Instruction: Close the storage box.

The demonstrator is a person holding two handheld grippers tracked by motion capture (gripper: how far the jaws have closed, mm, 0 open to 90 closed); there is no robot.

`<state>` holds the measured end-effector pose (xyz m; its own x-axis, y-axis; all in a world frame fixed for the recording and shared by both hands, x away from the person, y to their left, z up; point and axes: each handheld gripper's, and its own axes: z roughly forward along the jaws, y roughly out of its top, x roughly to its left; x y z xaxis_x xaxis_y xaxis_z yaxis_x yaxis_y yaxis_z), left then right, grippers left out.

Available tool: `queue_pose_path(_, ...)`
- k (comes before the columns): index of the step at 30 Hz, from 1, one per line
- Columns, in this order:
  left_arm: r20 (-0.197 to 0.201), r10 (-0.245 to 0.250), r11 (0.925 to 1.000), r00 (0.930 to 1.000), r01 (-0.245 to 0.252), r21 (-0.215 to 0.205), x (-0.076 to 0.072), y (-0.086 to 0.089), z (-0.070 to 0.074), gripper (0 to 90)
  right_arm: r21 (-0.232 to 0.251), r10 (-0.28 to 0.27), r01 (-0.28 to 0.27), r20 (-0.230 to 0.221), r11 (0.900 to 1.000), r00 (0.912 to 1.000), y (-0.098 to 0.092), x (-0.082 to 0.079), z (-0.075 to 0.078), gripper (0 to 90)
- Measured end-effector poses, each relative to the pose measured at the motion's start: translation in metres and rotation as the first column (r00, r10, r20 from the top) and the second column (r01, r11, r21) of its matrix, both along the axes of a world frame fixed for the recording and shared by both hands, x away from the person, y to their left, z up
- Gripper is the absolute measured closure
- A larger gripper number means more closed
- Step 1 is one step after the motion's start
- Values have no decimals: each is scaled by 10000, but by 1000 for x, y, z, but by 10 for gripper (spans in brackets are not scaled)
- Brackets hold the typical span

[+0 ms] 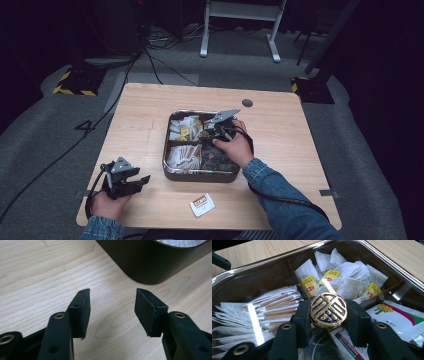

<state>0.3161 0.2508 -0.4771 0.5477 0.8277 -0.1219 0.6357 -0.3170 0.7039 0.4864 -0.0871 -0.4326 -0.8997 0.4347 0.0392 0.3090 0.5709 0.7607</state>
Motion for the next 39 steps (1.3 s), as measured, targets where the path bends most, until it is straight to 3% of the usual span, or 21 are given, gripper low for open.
queue_pose_path(20, -3, -51, 10000, 10000, 51, 26, 0, -1, 0, 469, -199, 136, -135, 26, 9997, 9999, 5, -4, -5, 585)
queue_pose_path(22, 5, -62, 10000, 10000, 62, 48, 0, -1, 0, 469, -419, 180, -173, 172, 9990, 9997, 5, -2, -5, 584)
queue_pose_path(29, -16, -63, 10000, 10000, 63, 29, 0, 0, 0, 469, -293, 176, -173, 107, 9994, 9998, 4, -1, -7, 581)
queue_pose_path(33, -2, -45, 10000, 10000, 45, -4, -1, -1, 0, 468, -379, -18, 25, 183, 9993, 9998, 4, -1, -8, 498)
queue_pose_path(39, -42, -48, 10000, 10000, 48, 0, 0, -1, 0, 469, 83, -222, 220, 170, 9997, 9996, -1, -1, -3, 428)
